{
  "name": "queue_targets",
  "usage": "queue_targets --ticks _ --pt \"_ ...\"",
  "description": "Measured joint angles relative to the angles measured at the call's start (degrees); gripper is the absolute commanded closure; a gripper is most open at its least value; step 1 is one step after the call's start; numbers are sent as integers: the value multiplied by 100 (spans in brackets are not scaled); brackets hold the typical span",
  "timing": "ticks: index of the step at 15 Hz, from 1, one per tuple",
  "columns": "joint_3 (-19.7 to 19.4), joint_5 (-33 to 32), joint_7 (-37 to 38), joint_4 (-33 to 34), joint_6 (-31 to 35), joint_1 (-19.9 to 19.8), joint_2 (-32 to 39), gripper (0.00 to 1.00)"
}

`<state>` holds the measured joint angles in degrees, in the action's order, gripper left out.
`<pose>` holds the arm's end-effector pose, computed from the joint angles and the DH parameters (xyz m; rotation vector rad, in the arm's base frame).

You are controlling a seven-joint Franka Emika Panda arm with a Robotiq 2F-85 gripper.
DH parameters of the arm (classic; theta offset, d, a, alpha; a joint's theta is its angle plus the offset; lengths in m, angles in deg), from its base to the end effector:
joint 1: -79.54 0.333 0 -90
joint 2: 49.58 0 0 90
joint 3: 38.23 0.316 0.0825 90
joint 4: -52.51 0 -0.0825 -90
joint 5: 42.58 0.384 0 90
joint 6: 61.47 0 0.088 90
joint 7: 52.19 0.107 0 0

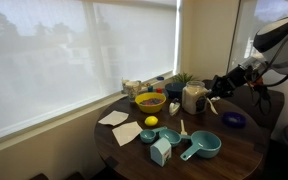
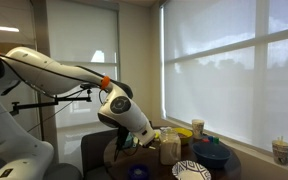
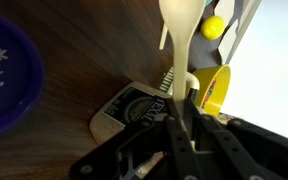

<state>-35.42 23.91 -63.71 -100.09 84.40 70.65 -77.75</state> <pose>0.4000 -0.0546 0.4277 -2.1853 0.9070 -0.5619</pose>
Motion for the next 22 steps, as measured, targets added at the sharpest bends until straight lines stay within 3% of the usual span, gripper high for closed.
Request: queue_targets --ticks 5,6,10,16,22 --pt "4 -21 16 -3 3 5 0 88" --pt "4 -22 16 -3 4 5 0 97" --pt "-54 -35 231 -27 61 70 11 97" --pt "282 -696 2151 -61 237 167 244 97" --pt "466 -1956 3860 -54 209 165 639 97"
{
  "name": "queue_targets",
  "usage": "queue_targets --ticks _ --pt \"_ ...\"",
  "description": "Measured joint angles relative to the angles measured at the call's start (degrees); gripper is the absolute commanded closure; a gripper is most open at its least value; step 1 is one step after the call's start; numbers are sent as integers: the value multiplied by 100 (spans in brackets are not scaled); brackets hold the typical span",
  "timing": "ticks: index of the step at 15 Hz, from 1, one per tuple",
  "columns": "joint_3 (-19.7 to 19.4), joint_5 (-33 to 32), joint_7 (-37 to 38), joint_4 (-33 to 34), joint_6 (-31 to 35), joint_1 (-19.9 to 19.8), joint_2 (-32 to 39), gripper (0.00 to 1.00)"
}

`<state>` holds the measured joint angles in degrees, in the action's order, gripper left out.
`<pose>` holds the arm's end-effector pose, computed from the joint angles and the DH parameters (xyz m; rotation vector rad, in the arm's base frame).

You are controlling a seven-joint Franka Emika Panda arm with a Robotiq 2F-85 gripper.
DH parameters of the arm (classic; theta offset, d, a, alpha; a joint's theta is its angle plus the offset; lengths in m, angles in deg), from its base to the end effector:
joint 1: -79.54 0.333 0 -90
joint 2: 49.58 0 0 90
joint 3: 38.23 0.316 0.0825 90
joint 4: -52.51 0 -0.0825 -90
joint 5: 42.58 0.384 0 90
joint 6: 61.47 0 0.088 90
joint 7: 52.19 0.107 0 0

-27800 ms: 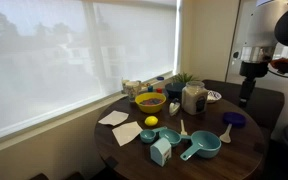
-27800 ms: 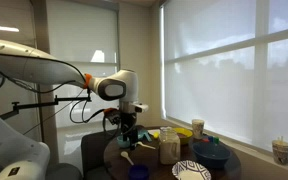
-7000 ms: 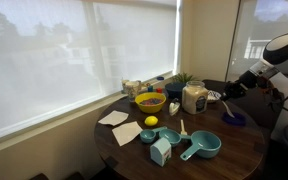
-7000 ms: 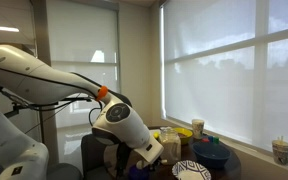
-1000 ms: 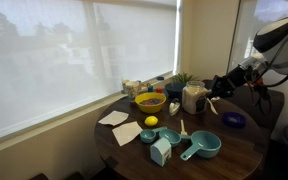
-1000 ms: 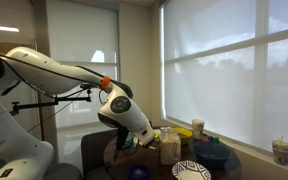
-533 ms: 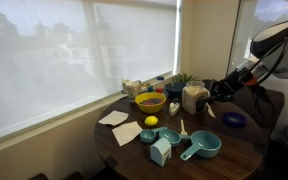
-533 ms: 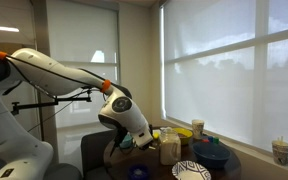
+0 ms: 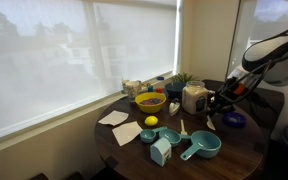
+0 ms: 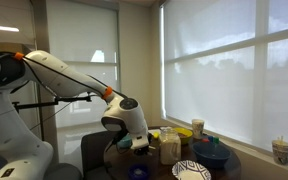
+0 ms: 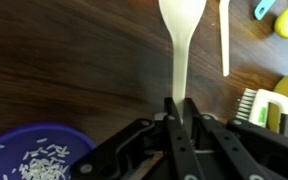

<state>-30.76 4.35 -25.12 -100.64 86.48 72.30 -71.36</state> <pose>0.4133 -0.0128 0.3829 -2.2114 1.3761 -0.2166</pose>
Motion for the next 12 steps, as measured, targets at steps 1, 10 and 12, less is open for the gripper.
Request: queue_targets --ticks 1,10,12 --pt "0 -201 220 7 -25 -1 76 97" --pt "-156 -917 875 270 -187 181 325 29" --pt "-281 -917 725 357 -312 296 276 15"
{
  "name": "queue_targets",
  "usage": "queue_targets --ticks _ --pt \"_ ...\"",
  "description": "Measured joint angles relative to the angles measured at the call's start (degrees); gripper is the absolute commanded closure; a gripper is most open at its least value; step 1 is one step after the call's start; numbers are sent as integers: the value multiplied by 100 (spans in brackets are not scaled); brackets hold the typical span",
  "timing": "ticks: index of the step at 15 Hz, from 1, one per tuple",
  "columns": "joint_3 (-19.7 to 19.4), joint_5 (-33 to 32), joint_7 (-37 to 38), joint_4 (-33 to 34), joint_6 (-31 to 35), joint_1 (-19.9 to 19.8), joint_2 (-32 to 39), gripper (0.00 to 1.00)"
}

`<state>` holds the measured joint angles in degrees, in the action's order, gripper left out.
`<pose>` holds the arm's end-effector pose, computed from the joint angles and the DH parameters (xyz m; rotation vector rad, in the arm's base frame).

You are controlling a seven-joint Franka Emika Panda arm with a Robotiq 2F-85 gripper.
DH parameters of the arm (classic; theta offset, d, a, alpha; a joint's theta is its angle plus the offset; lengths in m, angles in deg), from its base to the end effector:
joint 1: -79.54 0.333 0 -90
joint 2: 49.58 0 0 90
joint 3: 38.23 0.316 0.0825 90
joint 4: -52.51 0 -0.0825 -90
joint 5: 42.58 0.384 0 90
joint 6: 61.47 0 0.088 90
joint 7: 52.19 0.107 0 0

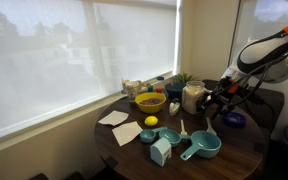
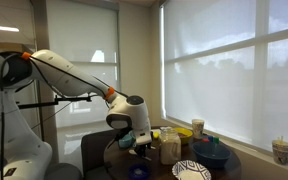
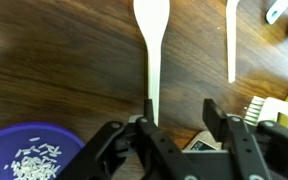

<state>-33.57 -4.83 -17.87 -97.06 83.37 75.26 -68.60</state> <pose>0.4308 -0.0039 0.3878 -2.2822 1.3858 -0.1491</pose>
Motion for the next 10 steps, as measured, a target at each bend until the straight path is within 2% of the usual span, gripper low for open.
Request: queue_targets --ticks 2,4,5,6,10 --pt "-143 -7 -303 42 -314 55 -131 0" --pt "-293 -93 -554 44 -668 44 -325 0" --pt "-361 -189 -620 42 -830 20 -432 5" --pt "-415 -302 -681 35 -921 -18 -538 0" --pt "-475 -440 -749 -26 -1011 -76 -767 0"
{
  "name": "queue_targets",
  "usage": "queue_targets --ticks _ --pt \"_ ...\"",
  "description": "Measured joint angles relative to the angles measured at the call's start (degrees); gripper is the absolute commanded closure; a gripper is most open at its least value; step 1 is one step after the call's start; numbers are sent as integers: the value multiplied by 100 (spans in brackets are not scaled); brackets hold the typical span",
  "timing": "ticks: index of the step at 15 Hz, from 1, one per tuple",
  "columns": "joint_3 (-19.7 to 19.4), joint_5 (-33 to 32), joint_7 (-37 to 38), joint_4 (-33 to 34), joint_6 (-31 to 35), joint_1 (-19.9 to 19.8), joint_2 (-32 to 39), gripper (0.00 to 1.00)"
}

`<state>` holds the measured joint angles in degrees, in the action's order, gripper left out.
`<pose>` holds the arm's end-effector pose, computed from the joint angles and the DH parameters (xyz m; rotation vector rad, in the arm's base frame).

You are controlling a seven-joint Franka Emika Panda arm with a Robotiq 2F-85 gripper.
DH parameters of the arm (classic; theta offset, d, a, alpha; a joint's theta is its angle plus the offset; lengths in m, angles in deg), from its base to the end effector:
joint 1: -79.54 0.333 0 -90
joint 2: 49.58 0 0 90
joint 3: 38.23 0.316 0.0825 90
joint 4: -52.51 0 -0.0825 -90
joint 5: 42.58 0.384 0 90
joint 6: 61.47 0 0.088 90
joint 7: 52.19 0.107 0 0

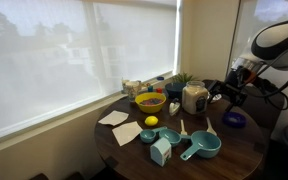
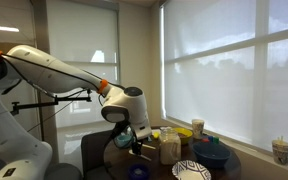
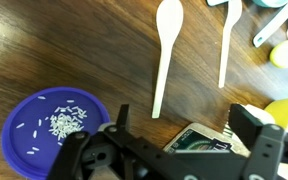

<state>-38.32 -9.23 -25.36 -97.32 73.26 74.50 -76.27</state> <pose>0.4064 -0.0287 0.4263 -2.3744 1.1938 -0.1448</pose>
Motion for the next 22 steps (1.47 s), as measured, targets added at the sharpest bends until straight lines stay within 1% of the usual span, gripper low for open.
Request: queue_targets --ticks 4,9,12,15,20,22 --pt "4 10 -7 0 -20 78 1 0" --pt "4 -27 44 4 -360 72 5 0" --pt "4 -253 52 23 -513 21 5 0" --pt "4 -410 53 25 -520 -11 5 0" --pt "4 -440 52 24 -520 -11 5 0" --pt "14 -625 52 10 -470 -21 10 0"
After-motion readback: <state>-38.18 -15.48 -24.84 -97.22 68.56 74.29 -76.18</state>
